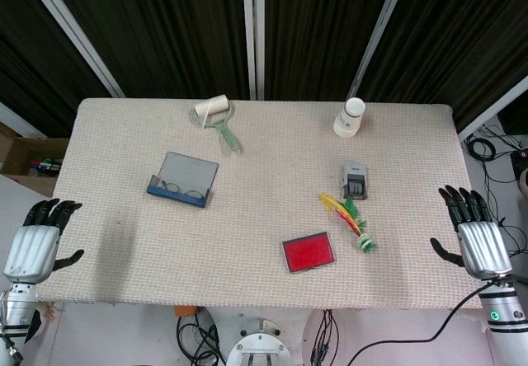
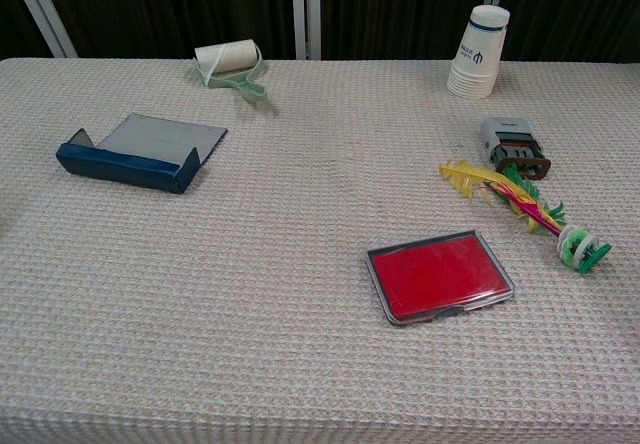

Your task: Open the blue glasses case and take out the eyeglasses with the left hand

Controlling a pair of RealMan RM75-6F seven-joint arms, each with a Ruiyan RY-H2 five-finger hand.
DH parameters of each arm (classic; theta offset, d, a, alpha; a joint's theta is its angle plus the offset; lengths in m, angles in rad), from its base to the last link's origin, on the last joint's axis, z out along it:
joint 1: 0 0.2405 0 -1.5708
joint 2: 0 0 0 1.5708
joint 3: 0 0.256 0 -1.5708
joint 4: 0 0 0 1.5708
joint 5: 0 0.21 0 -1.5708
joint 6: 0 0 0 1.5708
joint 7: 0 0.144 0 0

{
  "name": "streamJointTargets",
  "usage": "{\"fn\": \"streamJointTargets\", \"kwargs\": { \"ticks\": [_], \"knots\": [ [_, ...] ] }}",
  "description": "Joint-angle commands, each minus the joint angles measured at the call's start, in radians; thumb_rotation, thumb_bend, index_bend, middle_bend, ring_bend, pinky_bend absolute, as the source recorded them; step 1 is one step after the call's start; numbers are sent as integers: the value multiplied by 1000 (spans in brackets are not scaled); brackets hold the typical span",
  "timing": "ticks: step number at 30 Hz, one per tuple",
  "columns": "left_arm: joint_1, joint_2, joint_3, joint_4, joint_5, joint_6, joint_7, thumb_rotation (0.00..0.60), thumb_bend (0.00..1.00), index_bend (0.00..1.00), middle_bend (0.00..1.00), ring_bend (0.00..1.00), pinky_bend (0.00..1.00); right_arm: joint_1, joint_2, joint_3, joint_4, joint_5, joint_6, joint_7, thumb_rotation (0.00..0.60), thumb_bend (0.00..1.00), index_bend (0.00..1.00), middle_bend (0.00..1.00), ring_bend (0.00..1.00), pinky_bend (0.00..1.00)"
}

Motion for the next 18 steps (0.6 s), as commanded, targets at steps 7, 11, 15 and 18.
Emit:
{"fn": "streamJointTargets", "kwargs": {
  "ticks": [7,11,15,18],
  "knots": [
    [-15,-4,-6,-2,-13,-25,6,600,125,190,175,105,128,16,2,6,-10,12,-22,-15,600,176,40,77,0,57],
    [-37,-10,-27,-6,-15,-35,0,600,125,200,176,105,128,11,3,5,-6,8,-8,-4,600,176,40,77,0,58],
    [-99,-21,-57,-6,-12,-98,-16,600,134,229,176,105,128,7,6,1,-3,-3,3,4,600,176,41,77,0,58],
    [-168,-30,-82,-11,-25,-190,-52,600,226,237,175,105,128,6,7,0,-2,-12,11,8,600,176,41,77,0,57]
  ]
}}
